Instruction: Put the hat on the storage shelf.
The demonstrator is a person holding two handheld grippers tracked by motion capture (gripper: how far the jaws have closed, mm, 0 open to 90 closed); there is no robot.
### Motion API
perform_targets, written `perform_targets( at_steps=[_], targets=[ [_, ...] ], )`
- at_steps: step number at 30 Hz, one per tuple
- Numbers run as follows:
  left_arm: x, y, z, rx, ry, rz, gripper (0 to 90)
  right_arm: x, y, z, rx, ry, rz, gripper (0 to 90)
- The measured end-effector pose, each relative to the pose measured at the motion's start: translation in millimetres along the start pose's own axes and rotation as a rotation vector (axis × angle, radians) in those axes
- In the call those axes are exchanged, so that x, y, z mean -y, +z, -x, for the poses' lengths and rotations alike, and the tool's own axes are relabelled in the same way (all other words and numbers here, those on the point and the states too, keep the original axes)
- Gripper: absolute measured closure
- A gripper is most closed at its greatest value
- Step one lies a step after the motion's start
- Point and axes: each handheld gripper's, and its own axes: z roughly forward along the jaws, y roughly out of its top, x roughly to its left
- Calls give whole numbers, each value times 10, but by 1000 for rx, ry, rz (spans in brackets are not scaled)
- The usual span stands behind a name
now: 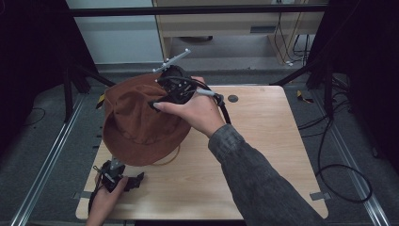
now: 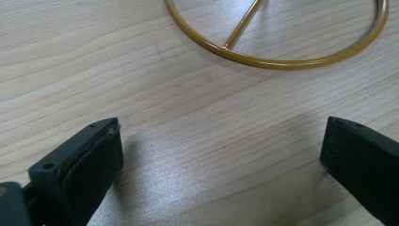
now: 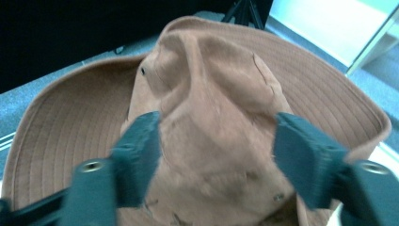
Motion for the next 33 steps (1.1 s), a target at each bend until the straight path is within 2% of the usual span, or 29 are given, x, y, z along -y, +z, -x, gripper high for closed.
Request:
perform_targets(
  at_steps=[4,6,7,12,18,19,21,23,25,29,33],
  targets=[
    [0,0,1,1,-2,0,0,34,-75,53,13,2,-14,145],
    [0,0,1,0,-2,0,0,45,-103,67,14,2,-16,129],
    [0,0,0,0,-1,-1,0,79,-175,96,13,4,-5,110],
    [0,-1,0,1,0,-1,0,216,-400,188,30,7,19,95],
    [0,0,1,1,-2,-1,0,493,-723,325,54,25,59,88],
    [0,0,1,1,-2,-1,0,493,-723,325,54,25,59,88],
    [1,1,0,0,1,1,0,664,-865,386,69,39,72,92],
    [1,1,0,-1,1,1,0,723,-906,407,81,45,74,98],
    [2,2,0,-1,2,1,0,905,-1003,473,109,61,81,126],
    [2,3,2,-2,-2,3,0,1163,-1052,550,135,81,77,141],
    [2,0,2,1,1,-1,0,1423,-1024,616,165,92,70,144]
  ],
)
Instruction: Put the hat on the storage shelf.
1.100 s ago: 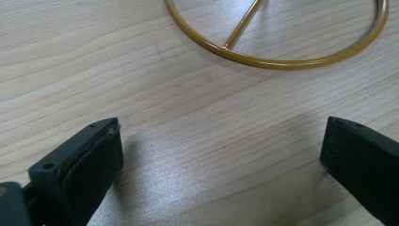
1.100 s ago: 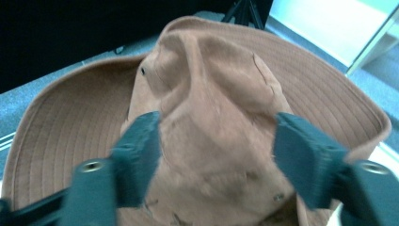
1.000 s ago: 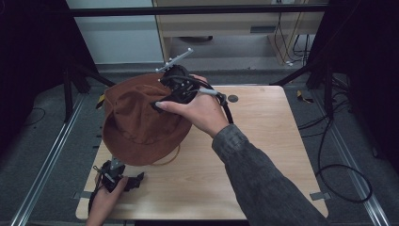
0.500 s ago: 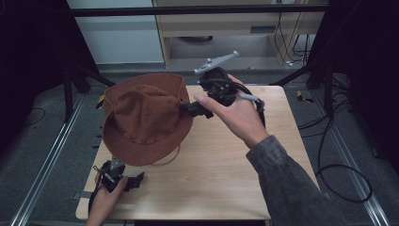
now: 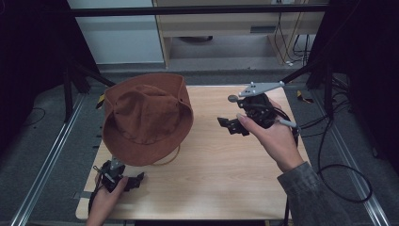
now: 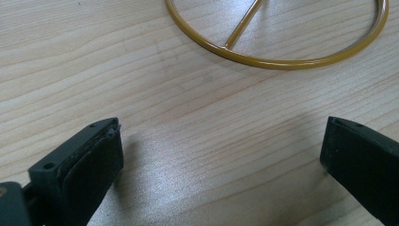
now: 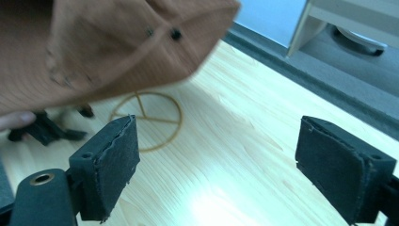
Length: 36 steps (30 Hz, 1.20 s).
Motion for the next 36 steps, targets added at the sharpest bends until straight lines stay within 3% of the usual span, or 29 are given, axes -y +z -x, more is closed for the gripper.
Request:
perform_targets(
  at_steps=[1,2,9,13,15,22,27,36],
  targets=[
    [0,0,0,0,0,0,0,0,0,0,0,0,0,144],
    [0,0,0,0,0,1,0,127,35,32,12,4,-9,147],
    [0,2,3,0,-1,4,0,537,191,93,25,17,-44,164],
    [0,2,3,1,-1,3,0,686,255,114,34,12,-58,164],
    [0,2,3,2,0,3,0,833,322,147,60,2,-76,164],
    [1,1,3,2,1,3,0,1211,496,182,61,61,-114,165],
    [2,0,3,3,3,2,0,1431,619,134,65,65,-158,167],
    [2,0,3,3,3,2,0,1711,833,108,78,104,-183,178]
  ],
)
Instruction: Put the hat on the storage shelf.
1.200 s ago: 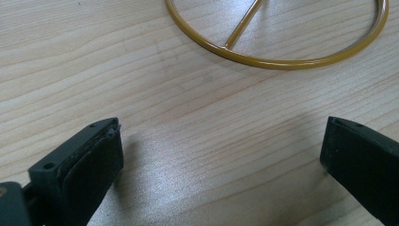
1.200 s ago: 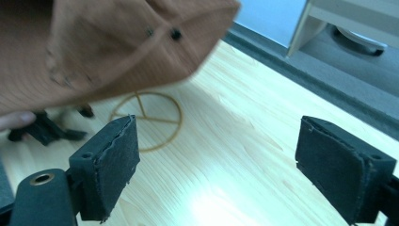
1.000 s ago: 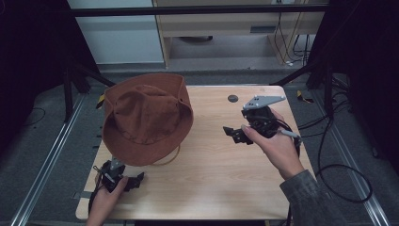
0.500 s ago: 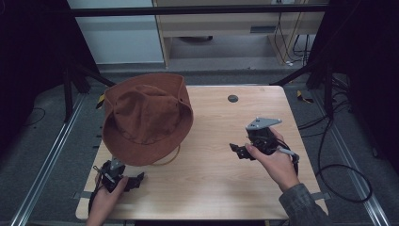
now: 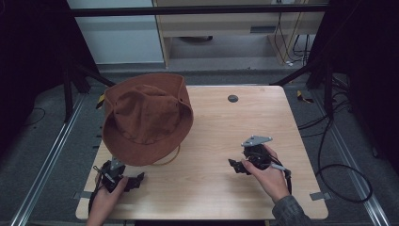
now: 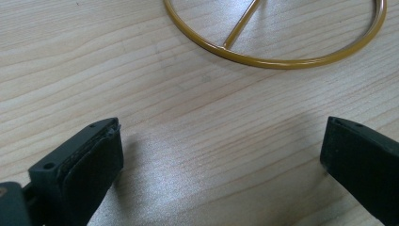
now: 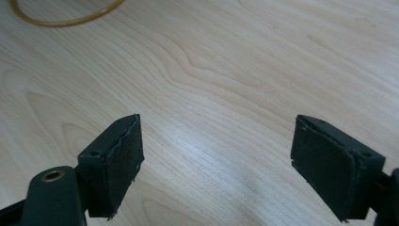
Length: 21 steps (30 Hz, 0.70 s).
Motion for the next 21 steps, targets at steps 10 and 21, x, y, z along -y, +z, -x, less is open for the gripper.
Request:
perform_targets(
  at_steps=[10,21],
  targets=[
    [-1,-2,-3,2,5,-4,0,112,287,11,21,60,-33,177],
    [0,1,1,0,0,1,0,203,480,16,55,129,-9,147]
  ],
)
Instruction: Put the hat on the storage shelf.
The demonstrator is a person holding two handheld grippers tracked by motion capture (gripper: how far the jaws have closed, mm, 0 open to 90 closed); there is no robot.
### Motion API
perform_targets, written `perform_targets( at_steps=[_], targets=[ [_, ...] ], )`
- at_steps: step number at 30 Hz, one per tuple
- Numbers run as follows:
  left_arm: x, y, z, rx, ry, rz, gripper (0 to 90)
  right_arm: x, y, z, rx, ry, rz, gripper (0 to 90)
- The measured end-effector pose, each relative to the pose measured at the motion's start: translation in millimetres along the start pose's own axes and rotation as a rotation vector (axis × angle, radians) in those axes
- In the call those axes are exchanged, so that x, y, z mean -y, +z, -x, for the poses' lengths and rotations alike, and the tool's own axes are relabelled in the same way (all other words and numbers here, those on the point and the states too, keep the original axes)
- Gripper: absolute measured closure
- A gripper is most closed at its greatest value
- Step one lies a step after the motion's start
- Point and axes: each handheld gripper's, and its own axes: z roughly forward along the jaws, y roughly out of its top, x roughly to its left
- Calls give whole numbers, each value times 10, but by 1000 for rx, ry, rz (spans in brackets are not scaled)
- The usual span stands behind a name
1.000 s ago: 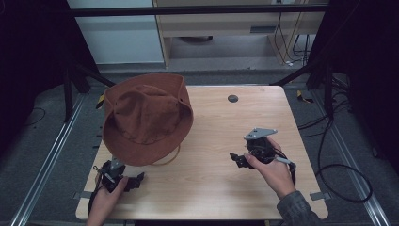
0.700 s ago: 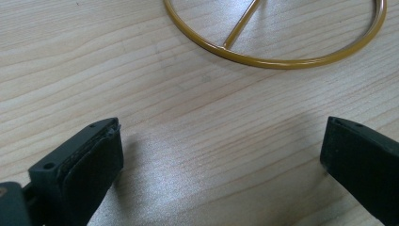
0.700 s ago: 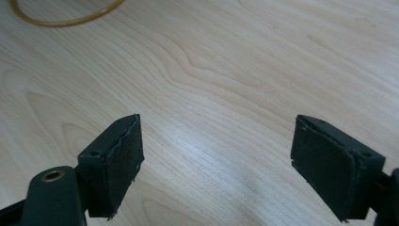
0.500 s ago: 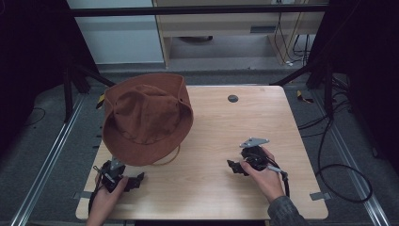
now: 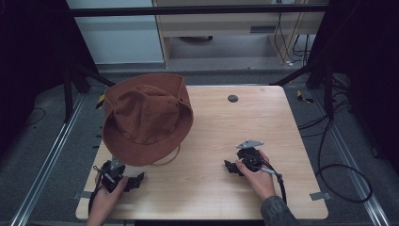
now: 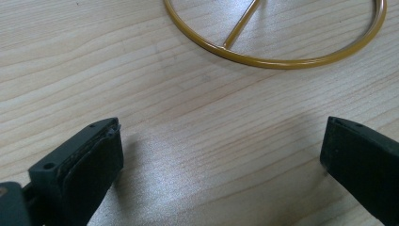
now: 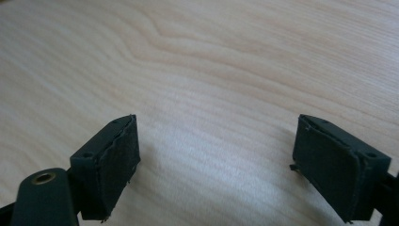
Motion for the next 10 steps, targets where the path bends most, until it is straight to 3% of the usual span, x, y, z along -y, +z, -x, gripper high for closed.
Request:
perform_targets(
  at_steps=[4,10],
  targets=[
    [0,-3,-3,1,5,-5,0,39,60,-59,60,-57,35,109],
    [1,-3,-1,2,3,-5,0,48,67,-88,68,-42,42,107]
  ],
)
